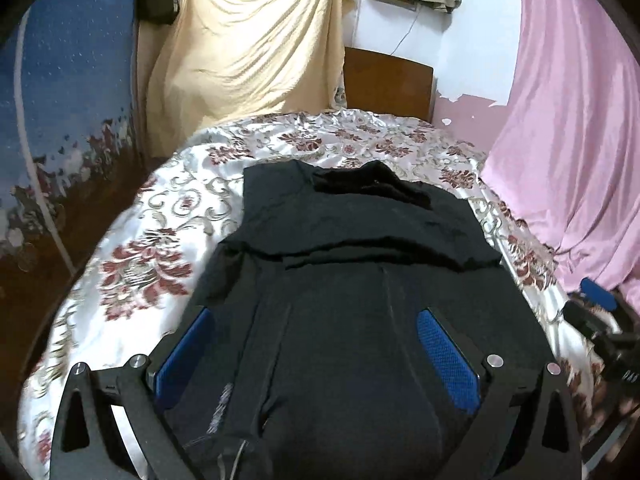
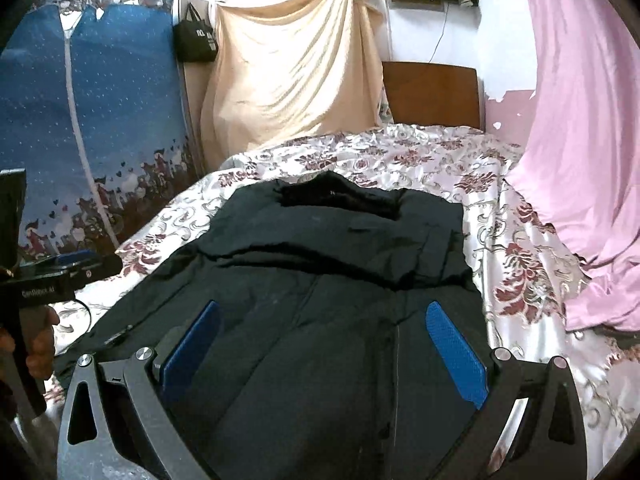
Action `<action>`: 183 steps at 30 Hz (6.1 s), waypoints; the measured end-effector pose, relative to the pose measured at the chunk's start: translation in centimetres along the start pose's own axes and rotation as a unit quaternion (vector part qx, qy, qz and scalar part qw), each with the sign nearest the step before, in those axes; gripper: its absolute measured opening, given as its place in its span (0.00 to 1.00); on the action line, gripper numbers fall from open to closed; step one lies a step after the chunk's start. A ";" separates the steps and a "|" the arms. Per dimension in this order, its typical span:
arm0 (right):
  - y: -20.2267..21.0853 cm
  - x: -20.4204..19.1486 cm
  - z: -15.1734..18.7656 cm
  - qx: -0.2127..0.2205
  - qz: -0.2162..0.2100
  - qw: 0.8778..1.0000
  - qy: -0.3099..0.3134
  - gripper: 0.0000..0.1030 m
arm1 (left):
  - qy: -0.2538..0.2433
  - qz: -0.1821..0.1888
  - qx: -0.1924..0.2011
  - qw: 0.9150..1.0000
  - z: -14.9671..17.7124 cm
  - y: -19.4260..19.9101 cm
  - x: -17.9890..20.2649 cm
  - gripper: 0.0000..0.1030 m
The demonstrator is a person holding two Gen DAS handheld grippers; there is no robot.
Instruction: Fold large clothes
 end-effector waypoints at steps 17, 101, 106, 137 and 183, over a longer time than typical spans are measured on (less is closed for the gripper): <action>5.1 -0.6 6.9 -0.058 0.024 0.996 0.057 0.98 | -0.139 -0.052 -0.028 0.989 7.2 5.0 -5.3 0.99; 5.1 -3.2 13.6 -0.036 0.085 0.970 0.225 0.08 | -0.315 -0.117 0.039 0.941 11.7 6.4 -0.5 0.06; 7.1 -2.7 12.9 -0.022 0.081 0.978 0.189 0.07 | -0.279 -0.092 0.047 0.955 11.1 8.6 -0.6 0.06; 16.4 -5.2 7.0 0.107 0.053 0.986 0.118 0.06 | -0.168 -0.060 0.092 0.980 4.9 16.0 -0.7 0.06; -27.5 6.3 -18.5 0.000 0.127 0.988 0.083 0.06 | -0.165 -0.118 0.016 0.979 -20.3 -21.7 0.0 0.05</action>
Point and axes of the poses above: each gripper's, at about its wrist camera, not at the fingertips, and y roughly against the way its jaws point, x to its right, z to its underside, the point moved 7 cm from there along -y, roughly the way its jaws point, and after that the axes turned 2 degrees about z, right-handed, at the moved point
